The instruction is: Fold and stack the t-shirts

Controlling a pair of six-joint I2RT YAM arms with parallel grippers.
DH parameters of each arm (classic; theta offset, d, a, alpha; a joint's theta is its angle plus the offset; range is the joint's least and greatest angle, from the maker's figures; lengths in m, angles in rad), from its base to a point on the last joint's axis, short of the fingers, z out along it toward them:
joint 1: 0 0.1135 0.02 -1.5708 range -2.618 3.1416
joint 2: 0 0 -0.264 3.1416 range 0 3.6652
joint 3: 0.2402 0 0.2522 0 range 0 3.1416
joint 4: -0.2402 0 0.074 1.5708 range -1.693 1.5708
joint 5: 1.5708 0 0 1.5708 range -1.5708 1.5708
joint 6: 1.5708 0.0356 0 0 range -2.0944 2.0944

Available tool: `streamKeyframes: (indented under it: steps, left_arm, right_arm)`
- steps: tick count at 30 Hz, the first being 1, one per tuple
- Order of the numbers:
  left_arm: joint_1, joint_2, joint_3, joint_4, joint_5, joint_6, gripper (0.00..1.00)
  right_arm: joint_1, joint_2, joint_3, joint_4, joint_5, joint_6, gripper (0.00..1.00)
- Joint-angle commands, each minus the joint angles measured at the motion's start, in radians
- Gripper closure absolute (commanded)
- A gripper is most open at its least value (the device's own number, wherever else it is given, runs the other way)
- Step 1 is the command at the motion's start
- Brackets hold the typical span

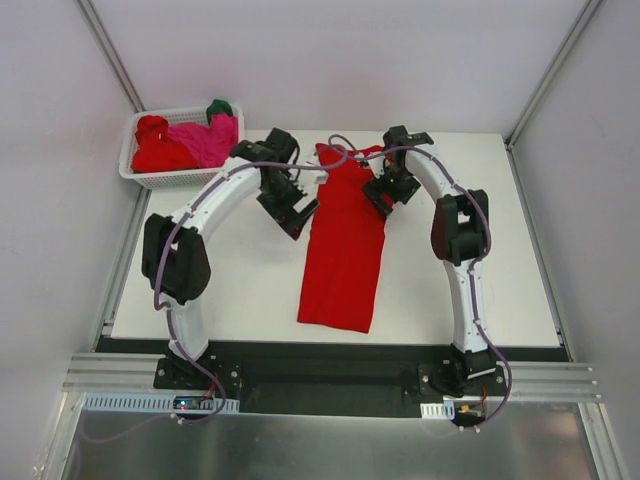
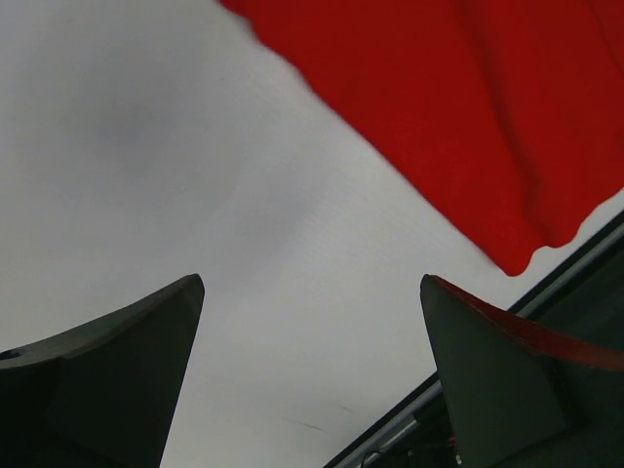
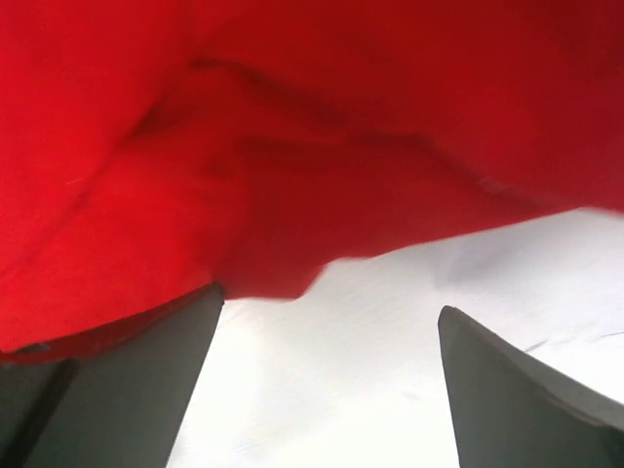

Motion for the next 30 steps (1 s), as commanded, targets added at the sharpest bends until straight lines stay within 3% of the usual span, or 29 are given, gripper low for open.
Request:
streamKeyframes:
  steps: [1,6,15,22,30]
  left_arm:
    - [-0.084,0.016,-0.045,-0.024,0.08,-0.009,0.06]
    - [-0.158,0.019,-0.071,-0.024,0.101,0.006,0.06]
    - [-0.267,0.093,-0.129,0.036,0.126,-0.001,0.07]
    - [-0.302,0.187,0.029,0.064,0.109,-0.06,0.08]
    - [-0.31,0.199,0.06,0.065,0.063,-0.029,0.08]
  right_arm:
    - [0.016,0.007,-0.001,0.217,0.193,-0.036,0.04]
    - [0.013,0.039,0.037,0.296,0.258,-0.035,0.04]
    - [0.013,-0.015,0.056,0.184,0.19,-0.045,0.04]
    - [0.016,-0.071,-0.12,0.156,0.086,0.054,0.04]
    - [0.056,-0.111,-0.232,0.077,-0.053,0.073,0.04]
